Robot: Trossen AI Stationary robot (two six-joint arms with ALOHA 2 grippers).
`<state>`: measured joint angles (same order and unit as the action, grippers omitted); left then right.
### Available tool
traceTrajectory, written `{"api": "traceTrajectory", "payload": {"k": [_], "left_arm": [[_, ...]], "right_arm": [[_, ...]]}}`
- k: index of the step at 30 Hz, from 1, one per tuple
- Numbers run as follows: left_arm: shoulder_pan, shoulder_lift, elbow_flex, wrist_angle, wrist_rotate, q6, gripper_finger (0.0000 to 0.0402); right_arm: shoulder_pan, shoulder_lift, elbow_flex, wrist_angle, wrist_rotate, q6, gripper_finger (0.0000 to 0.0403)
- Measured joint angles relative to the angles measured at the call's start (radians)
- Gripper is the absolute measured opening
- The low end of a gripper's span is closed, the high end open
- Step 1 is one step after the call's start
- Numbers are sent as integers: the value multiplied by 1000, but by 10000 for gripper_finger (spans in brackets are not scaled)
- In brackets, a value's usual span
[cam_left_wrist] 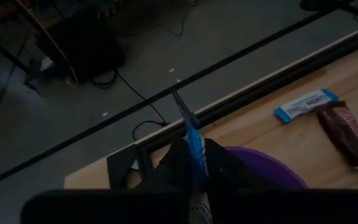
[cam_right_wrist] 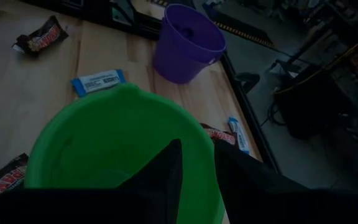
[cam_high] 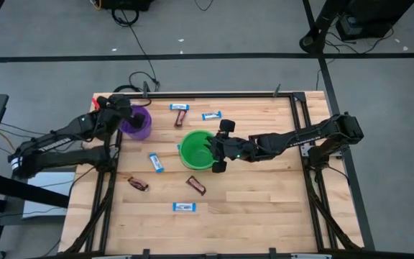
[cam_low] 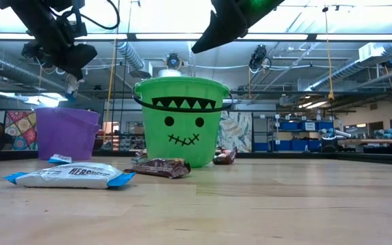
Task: Sort candy by brand, put in halloween buckets
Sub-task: Put the white chocolate bar into the violet bucket
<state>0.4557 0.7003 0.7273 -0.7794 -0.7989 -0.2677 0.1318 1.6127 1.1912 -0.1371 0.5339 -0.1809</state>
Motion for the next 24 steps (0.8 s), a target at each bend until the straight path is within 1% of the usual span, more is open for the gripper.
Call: {"api": "traceTrajectory", "payload": {"k": [4, 11, 15, 17, 19, 21, 22, 23, 24], "left_arm": [[8, 0, 0, 2, -1, 1, 52], [9, 0, 0, 4, -3, 7, 120], [9, 0, 0, 20, 13, 44, 155], [9, 0, 0, 37, 71, 67, 165], [8, 0, 0, 82, 195, 91, 167], [3, 0, 0, 180, 354, 127, 166], [0, 3, 0, 241, 414, 137, 166], [-2, 7, 0, 306, 452, 151, 165], [-3, 12, 0, 371, 468, 165, 164]], "right_arm": [[0, 0, 0, 0, 0, 1, 106], [0, 0, 0, 0, 0, 0, 106], [0, 0, 0, 0, 0, 0, 106], [0, 0, 0, 0, 0, 1, 106], [0, 0, 0, 0, 0, 1, 106], [0, 0, 0, 1, 0, -1, 106], [0, 0, 0, 1, 0, -1, 106], [0, 0, 0, 1, 0, -1, 106], [-2, 0, 0, 1, 0, -2, 106]]}}
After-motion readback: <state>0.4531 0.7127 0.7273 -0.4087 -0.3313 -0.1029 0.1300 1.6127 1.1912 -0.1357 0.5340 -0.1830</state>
